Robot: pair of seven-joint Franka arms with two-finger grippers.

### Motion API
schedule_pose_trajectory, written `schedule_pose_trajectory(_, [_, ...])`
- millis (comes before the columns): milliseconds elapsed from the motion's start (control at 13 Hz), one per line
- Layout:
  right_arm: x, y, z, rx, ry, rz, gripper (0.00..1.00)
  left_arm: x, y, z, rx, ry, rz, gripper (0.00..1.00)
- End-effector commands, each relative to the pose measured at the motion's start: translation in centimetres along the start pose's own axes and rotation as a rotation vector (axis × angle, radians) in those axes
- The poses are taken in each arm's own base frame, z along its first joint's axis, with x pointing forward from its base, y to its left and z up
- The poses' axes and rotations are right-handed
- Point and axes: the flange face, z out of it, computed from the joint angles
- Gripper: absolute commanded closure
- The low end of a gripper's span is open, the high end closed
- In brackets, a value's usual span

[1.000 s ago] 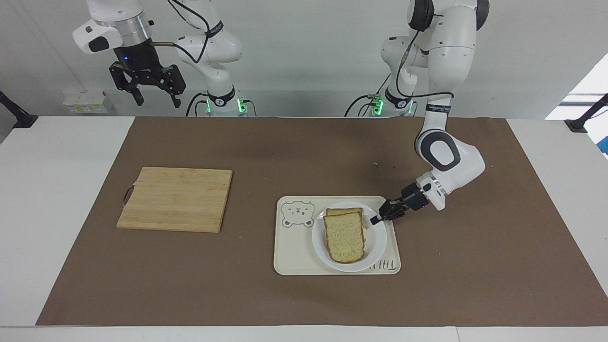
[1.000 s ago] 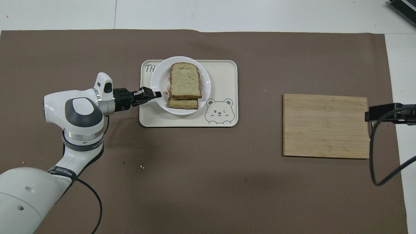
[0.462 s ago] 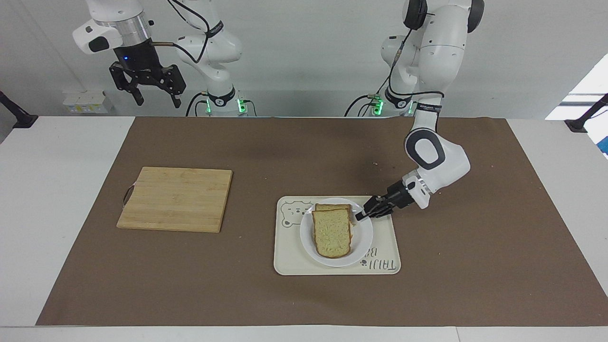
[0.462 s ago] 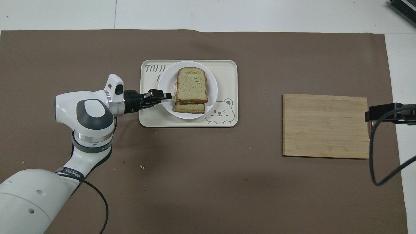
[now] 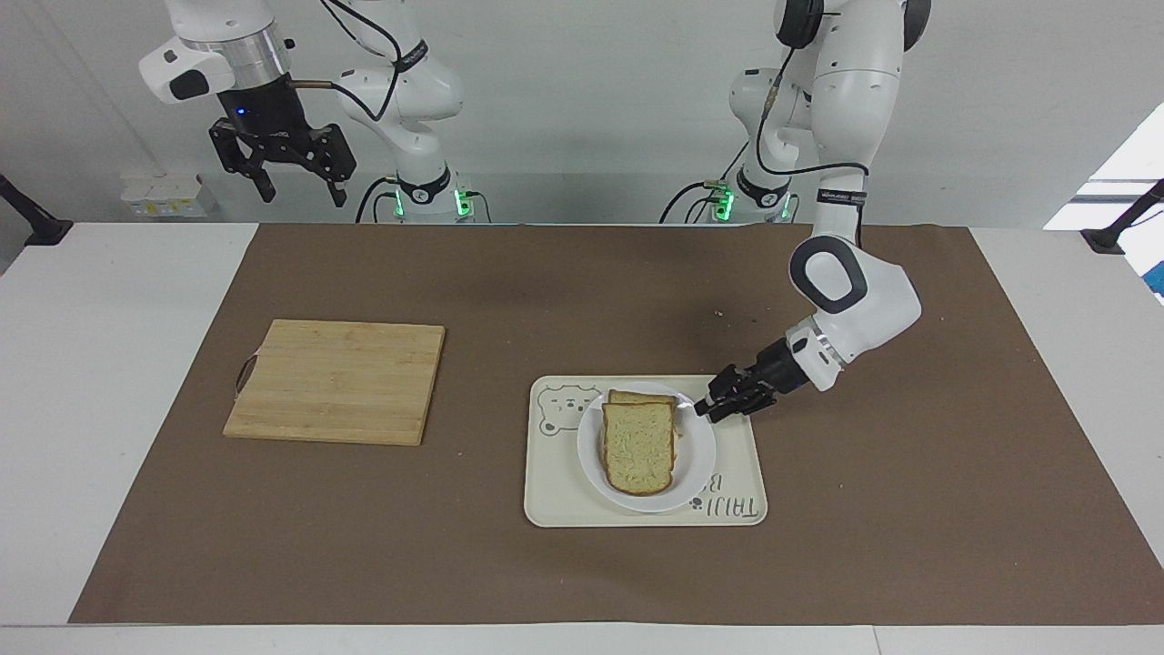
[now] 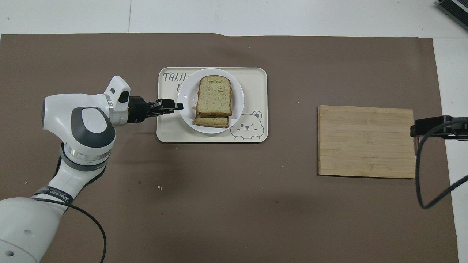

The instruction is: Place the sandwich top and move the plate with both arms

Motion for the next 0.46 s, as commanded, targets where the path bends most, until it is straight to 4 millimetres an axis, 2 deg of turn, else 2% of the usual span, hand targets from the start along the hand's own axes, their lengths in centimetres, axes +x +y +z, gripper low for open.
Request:
schedule_pose_trajectory(0, [-0.3,0.4,-0.4,0.018,-0.001,0.002,0.0,0.1,-0.2,-5.3,0.087,-0.037,0.09,0.37])
schedule_pose_trajectory(154, [-0.3,0.4,-0.4,0.018,-0.001,0.002,0.0,1.0,-0.5,-10.0,0.19,-0.078,0.189,0.34])
schedule_pose_trajectory(308, [-0.3,0.4,-0.4,0.018,-0.001,0.002,0.0,2.0,0.2,-15.0,0.297,-0.096,0.282,0.22])
schedule_pose_trajectory(385, [-0.3,0.3,-0.4,0.018,-0.001,0.001,0.0,2.7,1.1,-17.7,0.377,-0.109,0.349,0.16])
